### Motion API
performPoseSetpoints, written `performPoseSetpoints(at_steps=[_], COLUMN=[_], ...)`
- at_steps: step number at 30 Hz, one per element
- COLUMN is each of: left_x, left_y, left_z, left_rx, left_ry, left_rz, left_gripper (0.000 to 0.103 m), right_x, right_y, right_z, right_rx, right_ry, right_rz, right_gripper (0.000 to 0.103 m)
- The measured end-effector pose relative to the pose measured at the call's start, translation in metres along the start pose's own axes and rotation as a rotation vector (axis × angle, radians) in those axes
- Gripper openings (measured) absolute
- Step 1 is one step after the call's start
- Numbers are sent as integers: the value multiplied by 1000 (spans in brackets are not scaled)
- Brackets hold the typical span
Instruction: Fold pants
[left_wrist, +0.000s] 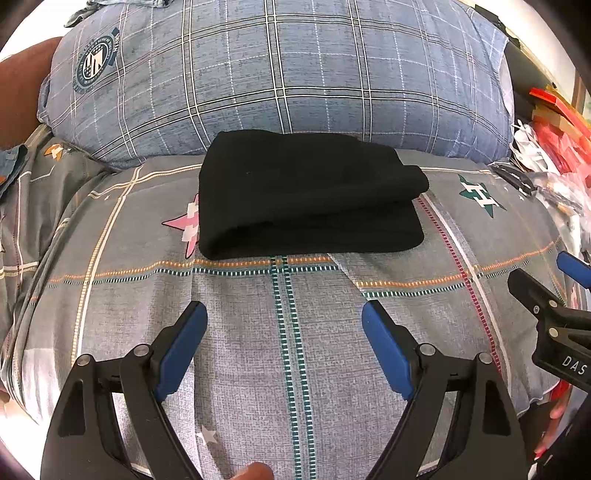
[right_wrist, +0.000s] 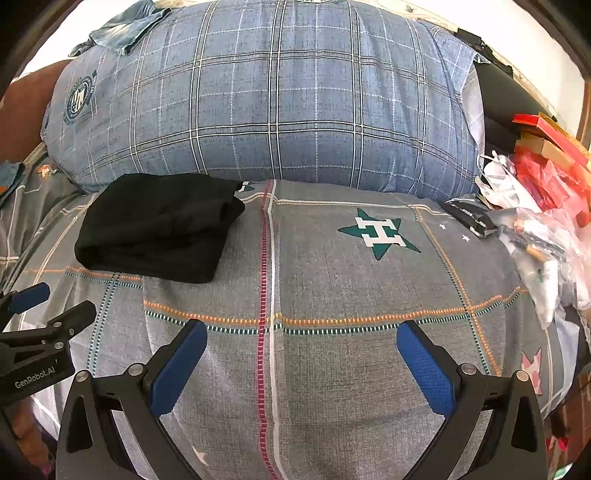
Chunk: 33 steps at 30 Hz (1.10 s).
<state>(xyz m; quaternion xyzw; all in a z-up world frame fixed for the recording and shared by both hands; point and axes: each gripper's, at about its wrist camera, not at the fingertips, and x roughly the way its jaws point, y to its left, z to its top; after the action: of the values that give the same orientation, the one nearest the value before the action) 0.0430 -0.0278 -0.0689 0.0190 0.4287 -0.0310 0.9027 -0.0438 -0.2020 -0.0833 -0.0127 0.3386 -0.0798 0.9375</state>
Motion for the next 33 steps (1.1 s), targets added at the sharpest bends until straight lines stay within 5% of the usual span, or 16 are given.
performPoseSetpoints(at_steps=[33], left_x=[8], left_y=[-1], left_z=[0], left_rx=[19], left_ry=[27], left_rz=[28], left_gripper=[87], right_x=[8], right_y=[-3], right_z=[-1], right_rx=[6], right_ry=[26], right_rz=[22], right_gripper=[103])
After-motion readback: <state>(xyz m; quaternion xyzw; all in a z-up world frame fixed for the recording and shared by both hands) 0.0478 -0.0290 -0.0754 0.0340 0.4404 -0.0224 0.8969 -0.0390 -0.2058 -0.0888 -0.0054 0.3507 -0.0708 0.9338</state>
